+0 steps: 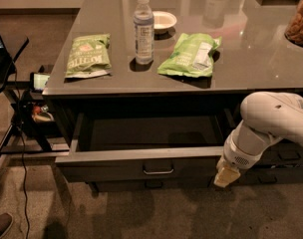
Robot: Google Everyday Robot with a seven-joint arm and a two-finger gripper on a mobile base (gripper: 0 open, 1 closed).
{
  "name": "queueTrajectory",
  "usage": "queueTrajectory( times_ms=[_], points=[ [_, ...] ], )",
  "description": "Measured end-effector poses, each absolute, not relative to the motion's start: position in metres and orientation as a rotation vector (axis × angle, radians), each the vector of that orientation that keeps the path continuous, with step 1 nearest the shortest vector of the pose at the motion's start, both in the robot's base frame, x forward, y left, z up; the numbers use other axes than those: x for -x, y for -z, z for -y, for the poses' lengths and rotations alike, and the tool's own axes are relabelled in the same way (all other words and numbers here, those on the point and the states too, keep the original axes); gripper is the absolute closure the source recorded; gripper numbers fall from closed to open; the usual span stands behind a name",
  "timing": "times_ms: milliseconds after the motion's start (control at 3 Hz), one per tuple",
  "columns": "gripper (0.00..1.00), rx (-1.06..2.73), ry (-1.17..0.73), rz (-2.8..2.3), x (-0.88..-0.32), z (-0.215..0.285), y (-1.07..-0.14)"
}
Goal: Close top drawer
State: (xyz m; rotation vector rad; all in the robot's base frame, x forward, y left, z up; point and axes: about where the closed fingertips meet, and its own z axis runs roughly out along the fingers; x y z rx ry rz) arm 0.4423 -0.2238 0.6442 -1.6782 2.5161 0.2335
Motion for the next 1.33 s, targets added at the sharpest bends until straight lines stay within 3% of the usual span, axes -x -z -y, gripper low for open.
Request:
queueTrajectory(
  times_ms=[333, 667, 1333],
  points=[
    [0.00, 1.678, -0.234, -2.516, -0.4422, 0.2238, -0.6441],
    [0.00, 1.678, -0.234, -2.516, -0.4422, 0.2238, -0.6441],
    [0.42, 1.678, -0.234, -2.516, -0.4422, 0.2237, -0.6441]
  ],
)
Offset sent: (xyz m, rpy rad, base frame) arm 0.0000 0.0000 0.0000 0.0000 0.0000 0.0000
